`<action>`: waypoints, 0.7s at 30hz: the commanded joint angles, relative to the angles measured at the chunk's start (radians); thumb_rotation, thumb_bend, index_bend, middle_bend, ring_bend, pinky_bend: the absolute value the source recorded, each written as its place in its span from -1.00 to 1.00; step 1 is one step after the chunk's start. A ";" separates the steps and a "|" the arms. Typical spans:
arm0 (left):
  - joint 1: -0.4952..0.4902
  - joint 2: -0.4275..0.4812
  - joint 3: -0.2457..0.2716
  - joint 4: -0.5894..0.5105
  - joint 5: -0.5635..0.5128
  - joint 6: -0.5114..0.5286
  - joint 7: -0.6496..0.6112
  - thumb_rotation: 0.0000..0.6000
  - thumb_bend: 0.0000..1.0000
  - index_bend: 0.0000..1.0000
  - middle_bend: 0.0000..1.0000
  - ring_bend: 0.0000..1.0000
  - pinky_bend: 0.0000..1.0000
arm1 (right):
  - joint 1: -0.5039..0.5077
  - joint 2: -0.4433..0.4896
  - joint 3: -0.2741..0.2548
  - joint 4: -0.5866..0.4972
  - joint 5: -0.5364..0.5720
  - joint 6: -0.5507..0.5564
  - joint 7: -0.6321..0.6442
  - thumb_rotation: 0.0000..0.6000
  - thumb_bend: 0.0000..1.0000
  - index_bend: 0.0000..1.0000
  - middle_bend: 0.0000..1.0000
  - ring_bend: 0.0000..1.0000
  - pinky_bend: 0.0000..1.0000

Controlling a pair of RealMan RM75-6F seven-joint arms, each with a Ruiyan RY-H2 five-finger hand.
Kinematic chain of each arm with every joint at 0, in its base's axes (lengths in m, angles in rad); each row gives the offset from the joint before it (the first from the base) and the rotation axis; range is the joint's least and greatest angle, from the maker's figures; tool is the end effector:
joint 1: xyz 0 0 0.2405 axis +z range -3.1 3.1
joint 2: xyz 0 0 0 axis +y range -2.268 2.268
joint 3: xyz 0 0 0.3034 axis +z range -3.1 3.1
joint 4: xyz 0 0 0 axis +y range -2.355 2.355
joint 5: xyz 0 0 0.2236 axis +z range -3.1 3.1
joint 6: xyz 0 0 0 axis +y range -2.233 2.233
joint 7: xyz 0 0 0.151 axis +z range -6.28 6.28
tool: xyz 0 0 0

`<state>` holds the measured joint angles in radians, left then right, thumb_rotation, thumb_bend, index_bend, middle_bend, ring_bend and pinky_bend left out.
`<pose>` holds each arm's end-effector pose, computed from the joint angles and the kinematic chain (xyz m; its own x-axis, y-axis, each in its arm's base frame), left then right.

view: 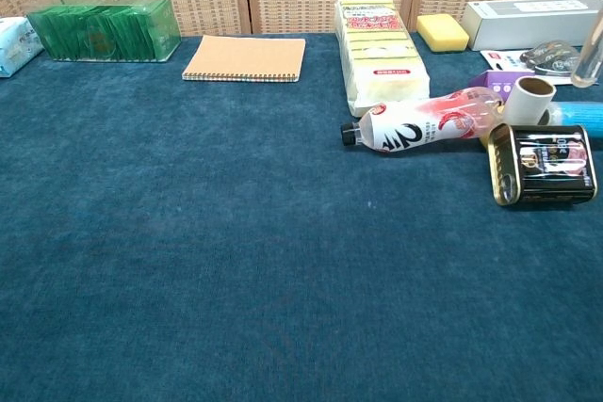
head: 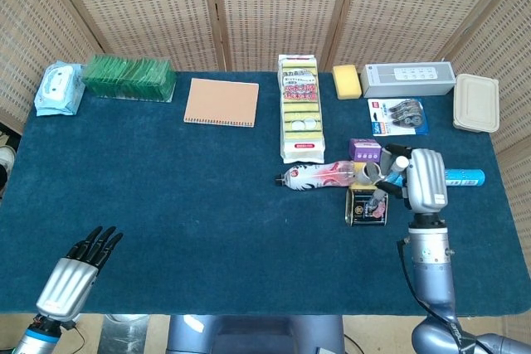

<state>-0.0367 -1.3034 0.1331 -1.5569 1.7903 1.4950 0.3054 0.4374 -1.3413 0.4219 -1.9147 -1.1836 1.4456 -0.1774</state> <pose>-0.3265 0.1265 0.0690 0.5631 0.1100 0.8191 0.8046 -0.2991 -0.5130 -0.1808 -0.3361 0.1386 -0.0944 0.2076 0.9737 -0.9834 -0.1717 -0.0587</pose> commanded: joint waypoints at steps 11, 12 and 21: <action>0.002 -0.038 0.005 0.036 0.030 0.025 -0.029 1.00 -0.59 -0.92 -0.84 -0.88 -0.49 | 0.089 -0.080 0.049 0.274 0.080 -0.098 0.093 1.00 -0.20 0.59 1.00 1.00 1.00; 0.002 -0.039 0.006 0.037 0.031 0.027 -0.030 1.00 -0.59 -0.92 -0.84 -0.88 -0.49 | 0.092 -0.083 0.051 0.286 0.081 -0.101 0.096 1.00 -0.20 0.59 1.00 1.00 1.00; 0.010 -0.052 0.010 0.047 0.032 0.034 -0.023 1.00 -0.59 -0.92 -0.84 -0.88 -0.49 | 0.134 -0.118 0.067 0.412 0.089 -0.142 0.158 1.00 -0.20 0.59 1.00 1.00 1.00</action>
<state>-0.0271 -1.3553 0.1432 -1.5103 1.8226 1.5285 0.2822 0.5630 -1.4516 0.4848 -1.5179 -1.0970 1.3119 -0.0315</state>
